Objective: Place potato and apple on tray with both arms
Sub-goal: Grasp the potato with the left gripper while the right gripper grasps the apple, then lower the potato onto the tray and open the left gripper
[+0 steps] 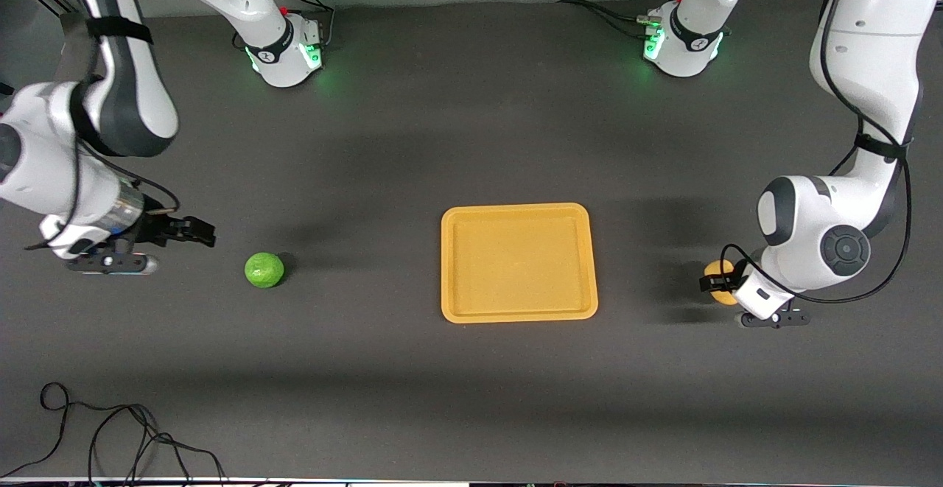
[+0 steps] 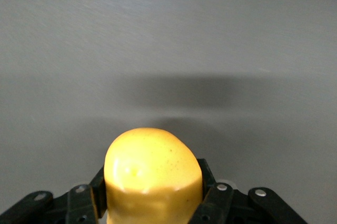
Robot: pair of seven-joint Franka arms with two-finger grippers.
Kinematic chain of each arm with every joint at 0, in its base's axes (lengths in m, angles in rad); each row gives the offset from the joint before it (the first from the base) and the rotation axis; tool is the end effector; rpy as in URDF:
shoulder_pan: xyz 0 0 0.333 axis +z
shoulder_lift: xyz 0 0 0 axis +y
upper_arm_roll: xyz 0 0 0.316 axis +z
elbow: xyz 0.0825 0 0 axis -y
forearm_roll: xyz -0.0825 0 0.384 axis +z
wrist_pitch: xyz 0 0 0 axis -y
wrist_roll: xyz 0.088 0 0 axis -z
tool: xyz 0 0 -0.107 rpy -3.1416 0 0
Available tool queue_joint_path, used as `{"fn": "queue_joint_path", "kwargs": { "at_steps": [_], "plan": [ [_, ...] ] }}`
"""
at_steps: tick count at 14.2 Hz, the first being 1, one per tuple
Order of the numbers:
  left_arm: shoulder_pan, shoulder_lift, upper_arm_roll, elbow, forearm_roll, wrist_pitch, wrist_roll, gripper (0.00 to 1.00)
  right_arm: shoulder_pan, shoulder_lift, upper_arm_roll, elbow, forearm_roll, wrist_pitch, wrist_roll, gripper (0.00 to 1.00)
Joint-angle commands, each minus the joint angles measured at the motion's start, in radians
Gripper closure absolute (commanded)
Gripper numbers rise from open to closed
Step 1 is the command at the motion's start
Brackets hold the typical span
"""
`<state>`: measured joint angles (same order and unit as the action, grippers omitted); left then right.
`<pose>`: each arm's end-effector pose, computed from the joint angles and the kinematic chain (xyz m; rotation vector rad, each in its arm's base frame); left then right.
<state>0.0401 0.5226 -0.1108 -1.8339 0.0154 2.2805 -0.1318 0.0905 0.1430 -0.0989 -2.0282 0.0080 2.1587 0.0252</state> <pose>0.6376 -0.0405 0.2408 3.1009 0.0982 -0.1192 0.5768 -0.0033 0.3774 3.1334 -0.0582 -0.0184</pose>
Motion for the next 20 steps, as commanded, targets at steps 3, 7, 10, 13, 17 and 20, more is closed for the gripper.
{"fn": "queue_joint_path", "kwargs": {
  "at_steps": [3,7,10,13,17,20],
  "plan": [
    [-0.273,-0.118,0.013,-0.001,0.003,-0.142,-0.331,0.76,0.064,0.102,-0.002,-0.069,0.0,0.205,0.013,0.0],
    [-0.451,-0.05,0.013,0.027,0.005,-0.087,-0.509,0.71,0.064,0.222,-0.002,-0.067,0.0,0.322,0.016,0.0],
    [-0.496,-0.001,0.014,0.027,0.027,-0.032,-0.552,0.62,0.057,0.299,-0.002,-0.067,0.003,0.398,0.025,0.0],
    [-0.514,0.034,0.014,0.031,0.043,-0.015,-0.568,0.53,0.064,0.334,-0.002,-0.064,0.004,0.423,0.117,0.13],
    [-0.514,0.074,0.014,0.064,0.069,-0.01,-0.581,0.36,0.066,0.279,-0.001,-0.053,0.004,0.368,0.128,0.5],
    [-0.516,0.086,0.014,0.068,0.074,-0.004,-0.589,0.0,0.084,0.21,0.008,0.093,0.006,0.085,0.162,0.5]
  ]
}}
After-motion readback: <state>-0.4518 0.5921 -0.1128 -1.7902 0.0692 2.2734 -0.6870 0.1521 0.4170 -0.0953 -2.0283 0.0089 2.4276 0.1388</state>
